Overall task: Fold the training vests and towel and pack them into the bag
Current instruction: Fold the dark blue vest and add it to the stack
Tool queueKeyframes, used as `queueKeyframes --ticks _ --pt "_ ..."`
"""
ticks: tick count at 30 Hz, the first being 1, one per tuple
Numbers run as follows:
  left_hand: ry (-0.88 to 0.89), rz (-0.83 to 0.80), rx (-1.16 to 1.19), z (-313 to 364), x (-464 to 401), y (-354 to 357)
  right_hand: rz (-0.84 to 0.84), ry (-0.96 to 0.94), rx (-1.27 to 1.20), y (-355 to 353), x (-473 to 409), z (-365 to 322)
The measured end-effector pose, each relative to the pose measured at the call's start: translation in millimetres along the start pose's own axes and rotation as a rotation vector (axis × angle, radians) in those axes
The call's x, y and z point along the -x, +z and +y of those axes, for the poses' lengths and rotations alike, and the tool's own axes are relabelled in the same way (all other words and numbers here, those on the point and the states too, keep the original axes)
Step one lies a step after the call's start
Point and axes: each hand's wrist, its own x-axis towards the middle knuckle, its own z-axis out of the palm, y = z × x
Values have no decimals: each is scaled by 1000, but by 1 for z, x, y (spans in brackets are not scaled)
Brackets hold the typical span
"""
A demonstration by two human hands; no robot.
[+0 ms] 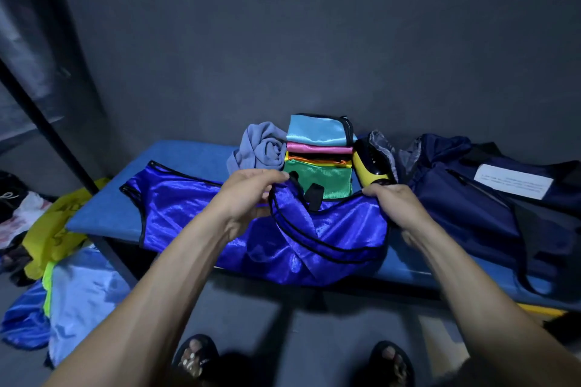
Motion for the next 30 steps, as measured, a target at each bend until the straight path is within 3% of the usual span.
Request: queueKeyframes --ticks 3,10,20,25,30 --pt "43 9 27 -4 5 13 -143 -34 -174 7 9 -9" --pt "81 -10 39 -11 5 32 -384 -182 -164 35 27 -22" --pt "234 84 -186 -11 -1 32 -100 -586 80 43 23 -16" --pt "266 96 -259 -13 -5 32 -66 -752 250 41 27 -16" --pt "263 59 -252 -10 -4 35 -118 -789 323 39 31 -19"
